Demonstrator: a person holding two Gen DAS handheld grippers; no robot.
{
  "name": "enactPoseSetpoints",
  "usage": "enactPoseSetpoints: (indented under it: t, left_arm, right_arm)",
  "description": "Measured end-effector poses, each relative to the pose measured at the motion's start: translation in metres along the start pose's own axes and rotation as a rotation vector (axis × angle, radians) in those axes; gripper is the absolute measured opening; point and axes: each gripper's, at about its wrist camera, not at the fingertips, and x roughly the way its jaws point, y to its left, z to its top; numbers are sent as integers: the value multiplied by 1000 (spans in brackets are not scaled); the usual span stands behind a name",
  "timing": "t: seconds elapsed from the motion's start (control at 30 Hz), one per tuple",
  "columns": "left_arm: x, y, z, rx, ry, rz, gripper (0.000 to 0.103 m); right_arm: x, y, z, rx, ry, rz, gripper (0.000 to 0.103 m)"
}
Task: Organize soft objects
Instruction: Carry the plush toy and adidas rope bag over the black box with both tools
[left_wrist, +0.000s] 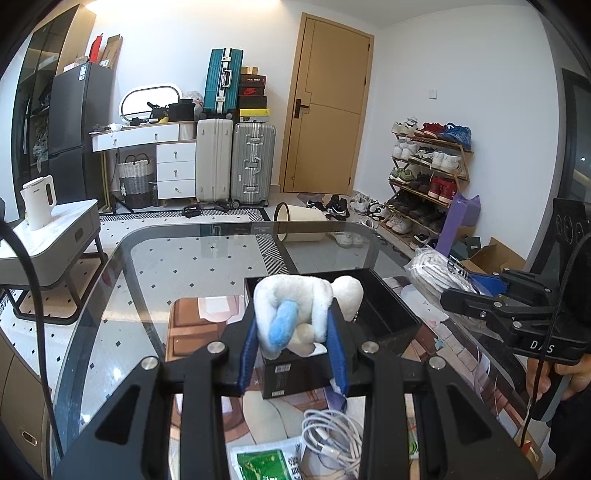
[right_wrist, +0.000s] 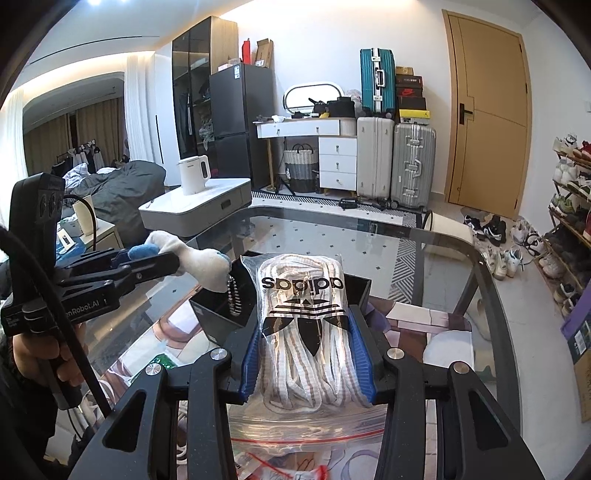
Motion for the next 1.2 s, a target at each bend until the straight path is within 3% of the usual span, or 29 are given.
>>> enactPoseSetpoints:
  t: [0.63,1.2]
  left_arm:
    - [41,2,9,-1,49,4,32]
    - [73,-3,7,11,87,6,32]
  right_arm:
    - [50,-9,24,-33,91,-11,43]
    - [91,-21,22,-47,160,-9,43]
